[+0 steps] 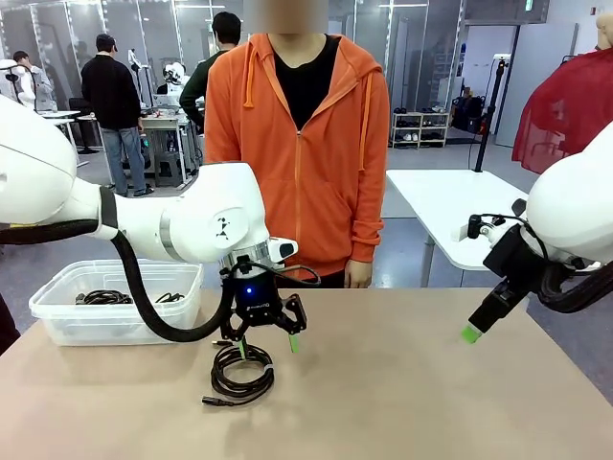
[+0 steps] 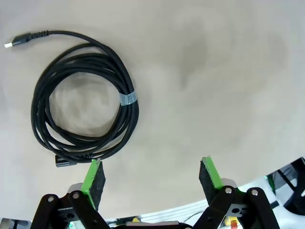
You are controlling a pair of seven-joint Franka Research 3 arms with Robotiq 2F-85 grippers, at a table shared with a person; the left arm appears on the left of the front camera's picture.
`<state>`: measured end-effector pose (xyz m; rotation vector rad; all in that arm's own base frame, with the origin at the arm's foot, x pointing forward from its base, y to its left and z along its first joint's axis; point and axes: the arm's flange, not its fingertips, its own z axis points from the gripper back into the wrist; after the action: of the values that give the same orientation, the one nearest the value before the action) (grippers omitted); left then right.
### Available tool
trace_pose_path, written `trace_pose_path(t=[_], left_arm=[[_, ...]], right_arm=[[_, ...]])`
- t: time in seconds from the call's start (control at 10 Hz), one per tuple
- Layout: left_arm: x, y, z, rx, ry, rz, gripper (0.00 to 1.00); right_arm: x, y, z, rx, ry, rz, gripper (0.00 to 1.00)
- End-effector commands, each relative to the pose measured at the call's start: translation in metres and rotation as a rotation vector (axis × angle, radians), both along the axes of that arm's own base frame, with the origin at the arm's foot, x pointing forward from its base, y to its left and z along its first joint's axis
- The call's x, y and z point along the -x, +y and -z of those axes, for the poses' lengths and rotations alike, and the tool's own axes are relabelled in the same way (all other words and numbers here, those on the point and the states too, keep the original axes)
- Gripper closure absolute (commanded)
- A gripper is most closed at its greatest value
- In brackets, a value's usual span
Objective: Organize and store the cables.
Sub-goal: Place the USB Extension Cable into the Organizing box.
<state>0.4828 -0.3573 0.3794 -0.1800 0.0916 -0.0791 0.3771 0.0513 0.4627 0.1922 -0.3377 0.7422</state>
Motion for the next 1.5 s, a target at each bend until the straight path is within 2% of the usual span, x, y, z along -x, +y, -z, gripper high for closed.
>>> trace_pose_path(t=[0.0,0.1,0.2,0.7,0.9,1.1,1.4], left_arm=[[0.001,-0.002,-0.008,-0.034,0.005,-0.027,0.0],[0.003,0.0,-0.001,-0.051,0.041,-0.014,0.0],[0.001,-0.001,0.0,-0.004,0.005,-0.008,0.0],[0.003,-0.001,0.001,-0.01,0.015,-0.009,0.0],[-0.001,-0.017,0.019,-0.132,0.04,-0.101,0.0],[-0.009,-0.022,0.033,-0.147,0.068,-0.125,0.0],[-0.02,-0.018,0.052,-0.121,0.047,-0.169,0.0]], right_arm=[[0.0,-0.002,-0.002,0.011,0.0,0.013,0.0],[0.0,-0.002,-0.002,0.011,0.0,0.013,0.0],[0.0,-0.002,-0.002,0.011,0.0,0.013,0.0],[0.0,-0.002,-0.002,0.011,0.0,0.013,0.0],[0.0,-0.002,-0.002,0.011,0.0,0.013,0.0],[0.0,-0.002,-0.002,0.011,0.0,0.013,0.0],[0.0,-0.002,-0.002,0.011,0.0,0.013,0.0]])
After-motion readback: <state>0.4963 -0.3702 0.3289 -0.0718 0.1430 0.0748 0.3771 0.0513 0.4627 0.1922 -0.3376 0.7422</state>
